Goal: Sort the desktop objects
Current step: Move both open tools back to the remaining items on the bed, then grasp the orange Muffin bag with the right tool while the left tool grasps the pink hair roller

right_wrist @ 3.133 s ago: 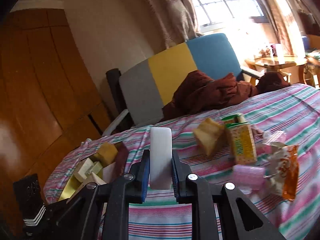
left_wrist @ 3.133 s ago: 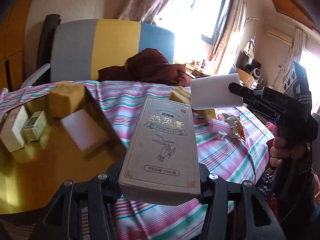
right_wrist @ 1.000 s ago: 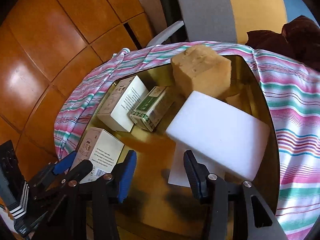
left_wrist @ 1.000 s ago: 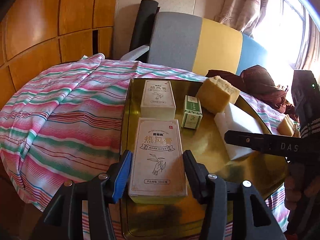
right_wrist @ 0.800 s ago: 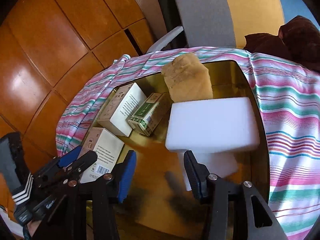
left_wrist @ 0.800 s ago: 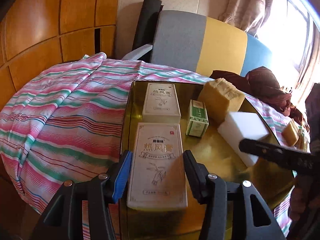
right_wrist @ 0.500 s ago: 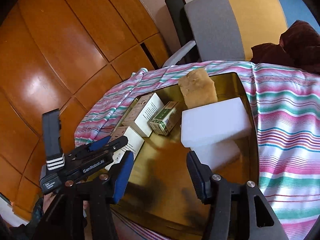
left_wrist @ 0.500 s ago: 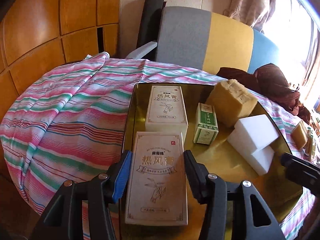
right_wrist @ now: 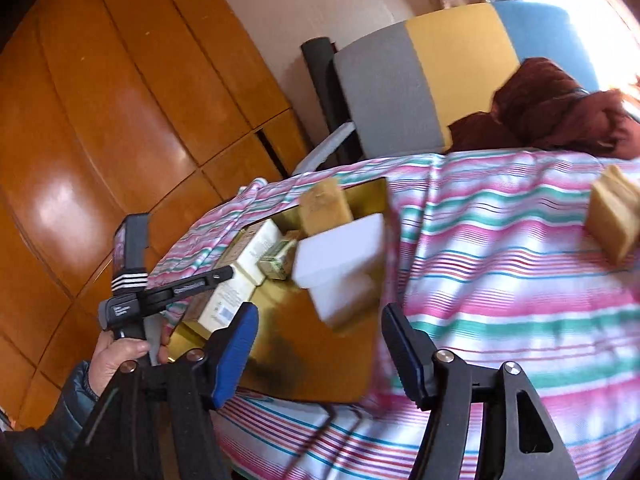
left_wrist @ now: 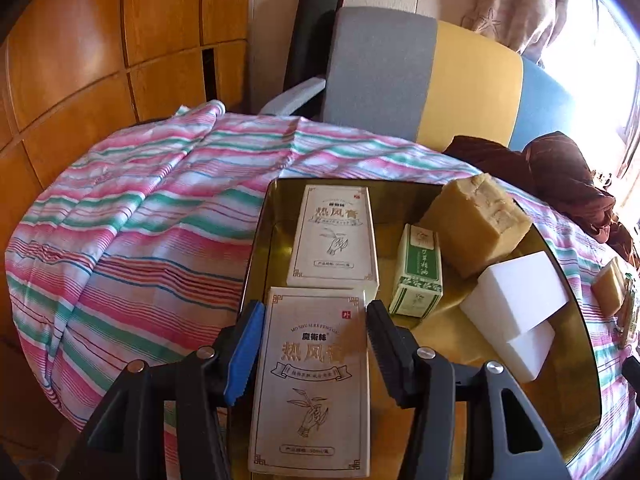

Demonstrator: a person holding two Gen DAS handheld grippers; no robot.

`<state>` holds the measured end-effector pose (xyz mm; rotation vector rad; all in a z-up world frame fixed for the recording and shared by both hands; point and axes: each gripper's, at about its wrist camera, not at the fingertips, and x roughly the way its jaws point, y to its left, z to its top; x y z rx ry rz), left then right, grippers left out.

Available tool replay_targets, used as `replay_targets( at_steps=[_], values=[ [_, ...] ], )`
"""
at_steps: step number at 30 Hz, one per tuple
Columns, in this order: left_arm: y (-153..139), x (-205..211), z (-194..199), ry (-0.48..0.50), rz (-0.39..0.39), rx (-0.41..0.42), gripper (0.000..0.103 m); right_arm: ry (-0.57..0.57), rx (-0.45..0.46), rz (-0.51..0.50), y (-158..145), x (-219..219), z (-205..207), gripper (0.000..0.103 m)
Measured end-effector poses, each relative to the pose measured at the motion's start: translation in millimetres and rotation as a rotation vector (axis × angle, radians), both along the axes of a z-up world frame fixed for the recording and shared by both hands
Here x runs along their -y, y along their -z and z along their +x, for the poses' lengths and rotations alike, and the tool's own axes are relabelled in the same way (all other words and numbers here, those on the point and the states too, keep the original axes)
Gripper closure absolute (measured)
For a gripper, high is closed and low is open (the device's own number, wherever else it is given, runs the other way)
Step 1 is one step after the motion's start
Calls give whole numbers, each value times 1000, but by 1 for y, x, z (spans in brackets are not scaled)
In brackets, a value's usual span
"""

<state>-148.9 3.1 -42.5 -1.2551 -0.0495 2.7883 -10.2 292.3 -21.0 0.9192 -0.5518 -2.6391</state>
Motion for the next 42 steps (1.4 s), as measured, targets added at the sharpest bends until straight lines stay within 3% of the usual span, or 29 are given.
replay_targets(
  at_steps=[10,15,22,29,34,42],
  values=[
    [-40,-19,29,36,-15,-163,42,270,44,7,22,-88,46,33],
    [-62,-48,49,157,30,-208,42,412,57,27,29,-128,77,33],
    [-66,-129,77,441,118,-144,41,642,59,86,28,-189,125,28],
    [-47,-238,103,709,123,-49,40,817,72,169,25,-235,142,20],
    [-29,-286,117,795,127,23,40,843,108,221,27,-260,130,17],
    [-5,-307,125,835,80,86,40,849,169,197,40,-289,102,15]
  ],
)
